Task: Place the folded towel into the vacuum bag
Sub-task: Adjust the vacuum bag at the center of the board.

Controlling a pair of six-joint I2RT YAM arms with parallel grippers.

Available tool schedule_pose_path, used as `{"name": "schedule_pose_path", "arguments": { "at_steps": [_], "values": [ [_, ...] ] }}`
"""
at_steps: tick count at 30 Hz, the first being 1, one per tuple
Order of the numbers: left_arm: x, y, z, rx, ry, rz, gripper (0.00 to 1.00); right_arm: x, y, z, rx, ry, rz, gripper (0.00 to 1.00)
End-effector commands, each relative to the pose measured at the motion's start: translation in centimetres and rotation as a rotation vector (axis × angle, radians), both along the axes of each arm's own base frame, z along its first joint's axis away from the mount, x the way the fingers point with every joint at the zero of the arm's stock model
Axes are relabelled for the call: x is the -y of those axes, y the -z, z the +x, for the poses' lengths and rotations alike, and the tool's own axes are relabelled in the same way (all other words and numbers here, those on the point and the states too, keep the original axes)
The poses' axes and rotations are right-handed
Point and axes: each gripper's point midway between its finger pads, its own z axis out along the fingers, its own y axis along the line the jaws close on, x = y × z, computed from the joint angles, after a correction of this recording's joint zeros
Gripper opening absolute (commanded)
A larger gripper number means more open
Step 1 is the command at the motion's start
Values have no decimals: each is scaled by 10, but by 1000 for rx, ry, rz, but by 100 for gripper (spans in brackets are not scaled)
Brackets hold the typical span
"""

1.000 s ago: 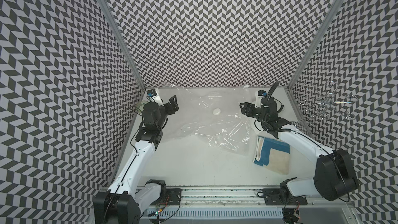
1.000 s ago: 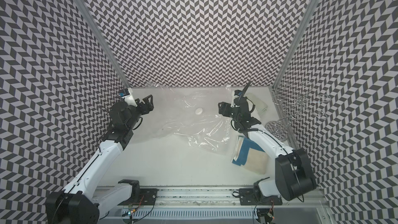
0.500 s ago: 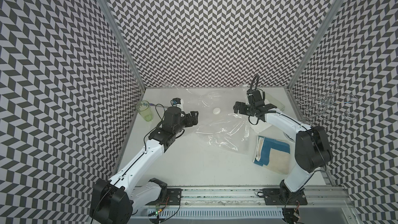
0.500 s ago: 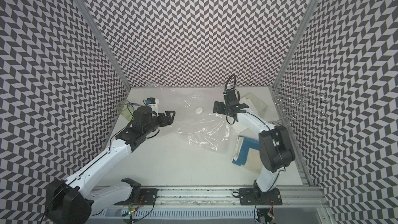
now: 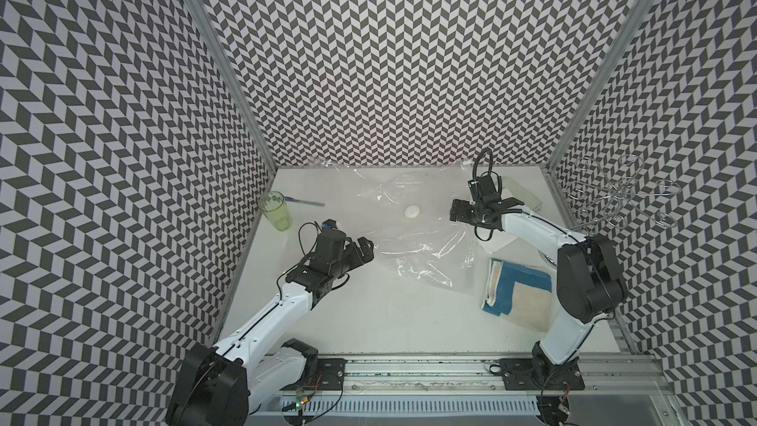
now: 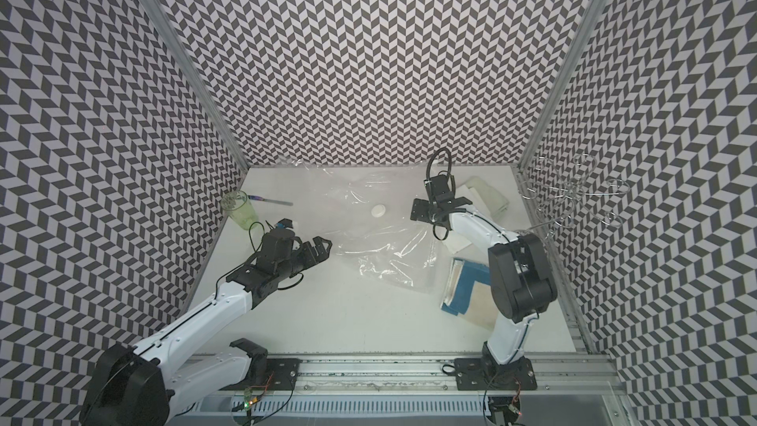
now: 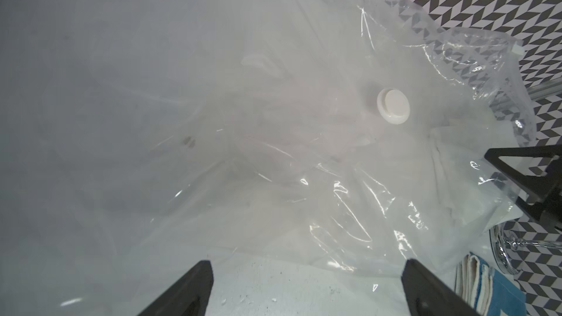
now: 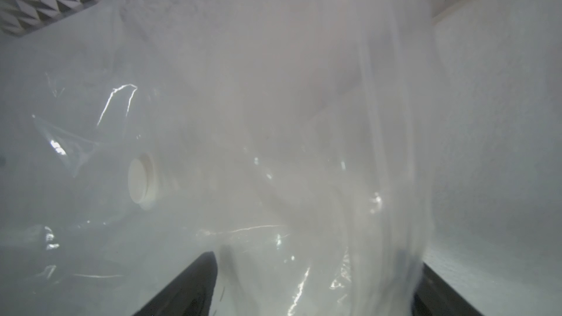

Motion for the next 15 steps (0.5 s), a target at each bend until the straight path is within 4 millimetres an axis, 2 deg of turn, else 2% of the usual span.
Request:
{"name": "schedule_pose_path", "arguments": {
  "at_steps": [1, 3, 6, 8, 10, 11, 12, 15],
  "values": [
    [5, 9, -8, -32, -31, -103, 100, 14, -34, -2, 61, 29, -1, 100],
    [6, 15, -11, -41, -34, -127, 100, 16, -34, 1, 68, 27, -7, 100],
    [9, 13, -8, -18, -36, -152, 100, 12, -25, 8, 32, 16, -8, 100],
    [11, 11, -4, -2, -33, -163, 100, 7, -12, 12, 0, 5, 6, 100],
    [11, 13, -1, 15, -39, -177, 100, 4, 1, 15, -8, 10, 19, 94],
    [12, 14, 1, 24, -38, -185, 100, 3, 6, 15, -11, 9, 24, 90],
    [13, 15, 4, 31, -36, -189, 100, 2, 9, 15, -14, 7, 27, 81],
    [16, 15, 14, 52, -26, -181, 100, 6, 5, 7, -1, 17, 34, 46]
  ]
}}
